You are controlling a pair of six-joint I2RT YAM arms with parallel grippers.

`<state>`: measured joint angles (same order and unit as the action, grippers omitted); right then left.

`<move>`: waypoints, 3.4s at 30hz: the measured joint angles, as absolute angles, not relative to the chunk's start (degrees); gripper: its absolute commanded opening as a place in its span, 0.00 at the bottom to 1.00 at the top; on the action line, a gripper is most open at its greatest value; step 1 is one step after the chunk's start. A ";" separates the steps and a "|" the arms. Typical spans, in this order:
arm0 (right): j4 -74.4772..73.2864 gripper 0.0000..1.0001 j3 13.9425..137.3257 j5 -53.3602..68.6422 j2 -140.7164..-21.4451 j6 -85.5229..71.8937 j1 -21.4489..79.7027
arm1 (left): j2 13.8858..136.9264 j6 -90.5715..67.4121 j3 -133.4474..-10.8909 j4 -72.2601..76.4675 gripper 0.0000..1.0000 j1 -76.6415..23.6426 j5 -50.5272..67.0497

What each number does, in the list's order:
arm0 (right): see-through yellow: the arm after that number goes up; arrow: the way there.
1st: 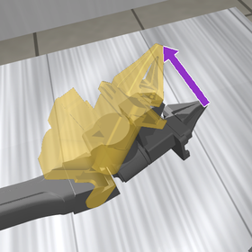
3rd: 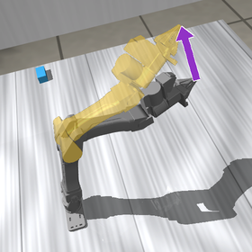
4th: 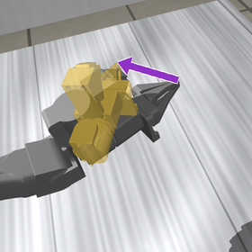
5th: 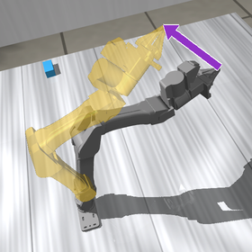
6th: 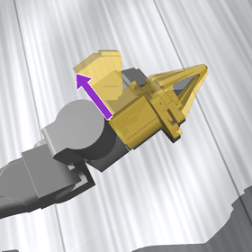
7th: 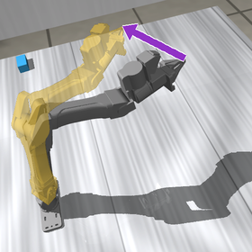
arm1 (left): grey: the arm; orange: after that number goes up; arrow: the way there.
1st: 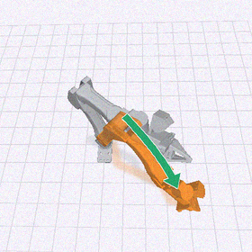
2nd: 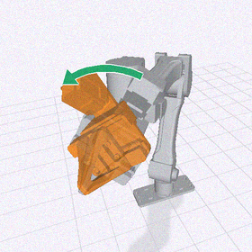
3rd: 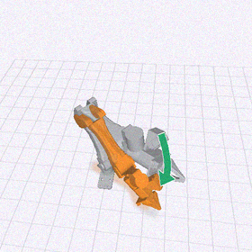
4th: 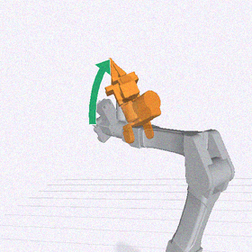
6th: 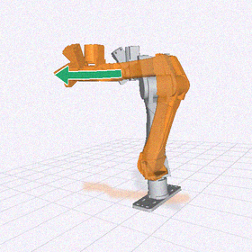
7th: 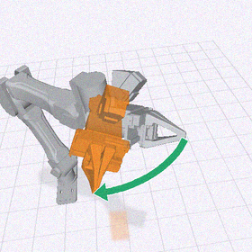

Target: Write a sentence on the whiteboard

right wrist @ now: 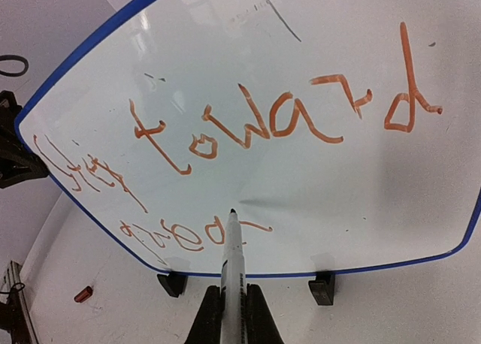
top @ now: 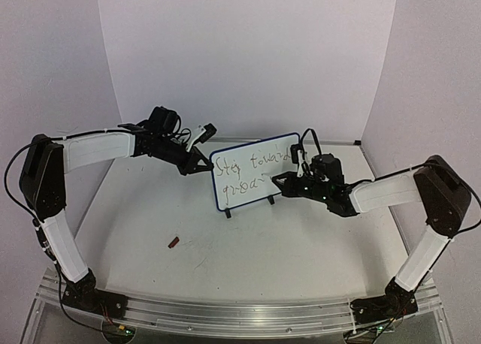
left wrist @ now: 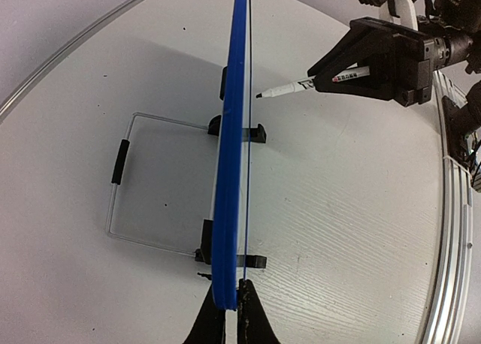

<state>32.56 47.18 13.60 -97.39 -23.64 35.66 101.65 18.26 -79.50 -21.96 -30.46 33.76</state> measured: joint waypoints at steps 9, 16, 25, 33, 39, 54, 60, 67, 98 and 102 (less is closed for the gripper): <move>33.13 0.00 47.56 13.57 -99.75 -23.68 35.66 | 101.65 18.26 -79.52 -21.96 0.00 -30.46 33.76; 33.57 0.00 47.79 13.61 -100.91 -23.70 35.66 | 101.65 18.24 -79.50 -21.98 0.00 -30.44 33.73; 33.93 0.00 47.70 14.26 -102.32 -24.20 35.68 | 101.66 18.22 -79.52 -22.00 0.00 -30.44 33.69; 34.41 0.00 47.13 14.37 -103.41 -24.56 35.68 | 101.65 18.22 -79.50 -21.98 0.00 -30.44 33.69; 34.60 0.00 46.97 14.03 -103.44 -24.73 35.72 | 101.65 18.22 -79.52 -22.00 0.00 -30.44 33.69; 34.72 0.00 42.87 11.08 -97.45 -24.68 35.66 | 101.65 18.26 -79.52 -21.96 0.00 -30.46 33.74; 35.18 0.00 42.04 10.65 -94.59 -24.38 35.66 | 101.65 18.26 -79.53 -21.96 0.00 -30.46 33.74; 35.11 0.00 43.14 9.82 -95.42 -24.24 35.66 | 101.65 18.26 -79.53 -21.96 0.00 -30.48 33.74; 35.03 0.00 45.65 9.32 -101.89 -24.23 35.38 | 101.65 18.20 -79.53 -22.00 0.00 -30.44 33.69; 34.85 0.00 45.65 9.45 -102.39 -24.27 35.38 | 101.65 18.20 -79.53 -22.01 0.00 -30.44 33.69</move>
<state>34.85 45.65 9.45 -102.39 -24.27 35.38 101.65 18.20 -79.53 -22.01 -30.44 33.69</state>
